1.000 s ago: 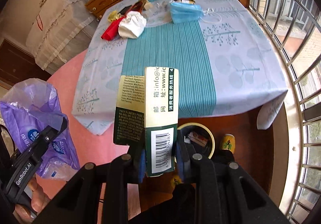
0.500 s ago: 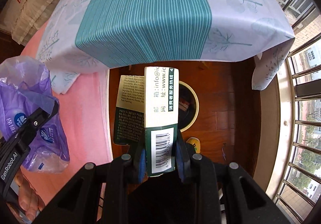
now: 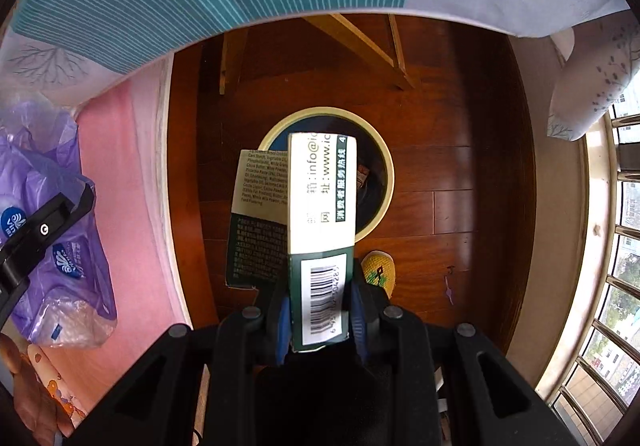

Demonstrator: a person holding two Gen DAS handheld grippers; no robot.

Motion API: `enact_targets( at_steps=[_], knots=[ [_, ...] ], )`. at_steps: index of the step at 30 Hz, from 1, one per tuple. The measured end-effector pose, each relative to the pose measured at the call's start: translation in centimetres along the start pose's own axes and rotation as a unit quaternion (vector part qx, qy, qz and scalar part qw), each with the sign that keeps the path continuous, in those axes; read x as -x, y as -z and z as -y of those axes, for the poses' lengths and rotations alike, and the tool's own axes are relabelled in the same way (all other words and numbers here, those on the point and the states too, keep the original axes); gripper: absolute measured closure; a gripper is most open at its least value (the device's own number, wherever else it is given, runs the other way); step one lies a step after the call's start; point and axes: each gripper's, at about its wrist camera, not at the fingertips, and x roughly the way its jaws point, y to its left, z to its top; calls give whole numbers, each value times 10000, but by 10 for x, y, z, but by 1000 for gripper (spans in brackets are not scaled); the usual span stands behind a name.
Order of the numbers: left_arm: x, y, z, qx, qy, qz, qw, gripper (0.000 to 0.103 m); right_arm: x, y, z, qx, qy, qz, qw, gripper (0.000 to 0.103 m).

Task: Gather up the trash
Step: 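Carry the bag and green box over the bin and release both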

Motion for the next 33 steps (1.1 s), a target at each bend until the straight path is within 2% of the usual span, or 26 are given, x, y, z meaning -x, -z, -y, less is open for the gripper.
enact_targets(
  at_steps=[5, 11, 13, 17, 18, 19, 20, 21, 23, 24, 33],
  knots=[
    [-75, 7, -2, 181, 3, -343, 9992, 86, -63, -16, 14, 32, -3, -110, 9999, 78],
    [-160, 10, 0, 159, 35, -665, 9977, 86, -138, -41, 25, -15, 51, -196, 9998, 78],
    [-180, 9, 1, 112, 108, -705, 9974, 82, -155, -48, 28, -34, 52, -205, 9998, 78],
    [-208, 6, 0, 130, 235, -814, 9963, 57, -178, -55, 38, -183, -82, -231, 9995, 76],
    [-215, 5, 0, 127, 231, -881, 9958, 49, -181, -55, 41, -236, -140, -258, 9993, 72],
    [-220, 5, 1, 153, 187, -895, 9957, 47, -186, -56, 43, -276, -167, -267, 9991, 67],
    [-222, 5, 1, 196, 123, -868, 9960, 45, -190, -56, 46, -292, -166, -255, 9991, 54],
    [-224, 5, -1, 240, 69, -850, 9961, 39, -190, -56, 47, -297, -154, -229, 9992, 47],
    [-226, 6, 0, 300, -8, -809, 9963, 27, -190, -53, 51, -323, -137, -193, 9992, 47],
    [-224, 6, 0, 314, -32, -764, 9966, 24, -191, -53, 53, -354, -130, -184, 9991, 47],
    [-193, 4, -3, 242, -309, -550, 9977, 24, -157, -53, 51, -433, -132, 215, 9987, 46]
  ],
)
